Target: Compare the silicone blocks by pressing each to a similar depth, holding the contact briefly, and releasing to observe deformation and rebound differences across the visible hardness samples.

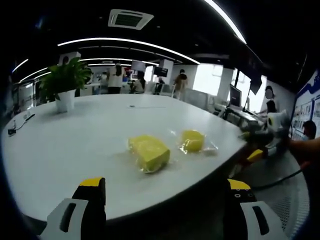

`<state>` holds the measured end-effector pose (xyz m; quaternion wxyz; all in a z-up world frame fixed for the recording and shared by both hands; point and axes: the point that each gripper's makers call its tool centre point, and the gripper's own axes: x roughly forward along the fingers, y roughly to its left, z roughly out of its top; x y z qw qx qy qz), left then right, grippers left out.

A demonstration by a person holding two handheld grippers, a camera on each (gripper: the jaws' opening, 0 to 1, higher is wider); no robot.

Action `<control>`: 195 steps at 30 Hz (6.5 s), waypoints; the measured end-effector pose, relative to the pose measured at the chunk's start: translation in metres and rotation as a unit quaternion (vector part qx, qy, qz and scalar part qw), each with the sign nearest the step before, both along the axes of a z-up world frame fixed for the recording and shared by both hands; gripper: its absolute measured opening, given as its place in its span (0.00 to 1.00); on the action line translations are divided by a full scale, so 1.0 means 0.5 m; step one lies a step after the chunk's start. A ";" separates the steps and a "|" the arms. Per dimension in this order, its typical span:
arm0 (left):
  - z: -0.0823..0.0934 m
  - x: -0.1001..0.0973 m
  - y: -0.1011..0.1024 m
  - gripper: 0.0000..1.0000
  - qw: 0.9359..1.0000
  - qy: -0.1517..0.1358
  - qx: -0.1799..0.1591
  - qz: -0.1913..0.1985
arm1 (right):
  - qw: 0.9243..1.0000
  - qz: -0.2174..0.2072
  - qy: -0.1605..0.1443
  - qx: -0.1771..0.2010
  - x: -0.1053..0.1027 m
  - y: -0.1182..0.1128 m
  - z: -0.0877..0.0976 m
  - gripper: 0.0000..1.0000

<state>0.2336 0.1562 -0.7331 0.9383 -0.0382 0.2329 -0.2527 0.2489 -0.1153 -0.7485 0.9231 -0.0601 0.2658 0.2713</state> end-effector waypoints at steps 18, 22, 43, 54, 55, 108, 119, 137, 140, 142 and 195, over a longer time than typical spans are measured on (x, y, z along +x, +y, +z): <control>-0.005 0.001 0.007 1.00 1.000 0.007 -0.011 0.005 | 1.000 -0.001 -0.001 0.001 0.000 -0.001 0.001 0.96; -0.007 0.000 0.008 1.00 1.000 0.009 -0.010 0.006 | 1.000 -0.003 -0.009 0.004 0.003 -0.001 0.006 0.96; 0.000 0.001 0.011 0.98 1.000 0.000 0.008 0.004 | 1.000 -0.003 -0.013 0.010 0.006 -0.001 0.010 0.96; 0.009 -0.012 -0.006 0.86 1.000 0.007 -0.009 -0.020 | 1.000 -0.007 -0.019 0.009 0.008 -0.004 0.013 0.96; 0.013 -0.010 -0.006 0.86 1.000 0.008 -0.013 -0.020 | 1.000 -0.007 -0.019 0.009 0.008 -0.004 0.013 0.96; -0.076 0.236 0.033 0.54 0.979 0.110 -0.146 0.089 | 1.000 -0.006 -0.003 -0.005 0.004 -0.008 0.000 0.90; -0.084 0.282 0.048 0.38 0.969 0.112 -0.183 0.126 | 1.000 -0.013 0.005 -0.011 0.003 -0.015 -0.008 0.90; -0.092 0.316 0.036 0.24 0.936 0.134 -0.281 0.163 | 1.000 -0.020 0.011 -0.016 0.003 -0.020 -0.012 0.90; -0.096 0.316 0.038 0.25 0.929 0.140 -0.297 0.171 | 1.000 -0.023 0.013 -0.017 0.004 -0.022 -0.013 0.89; -0.092 0.317 0.036 0.24 0.929 0.138 -0.300 0.165 | 0.999 -0.023 0.013 -0.019 0.004 -0.023 -0.014 0.89; 0.323 0.191 -0.145 0.00 0.944 -0.037 -0.289 -0.158 | 1.000 0.003 0.001 0.012 -0.002 0.000 0.007 0.86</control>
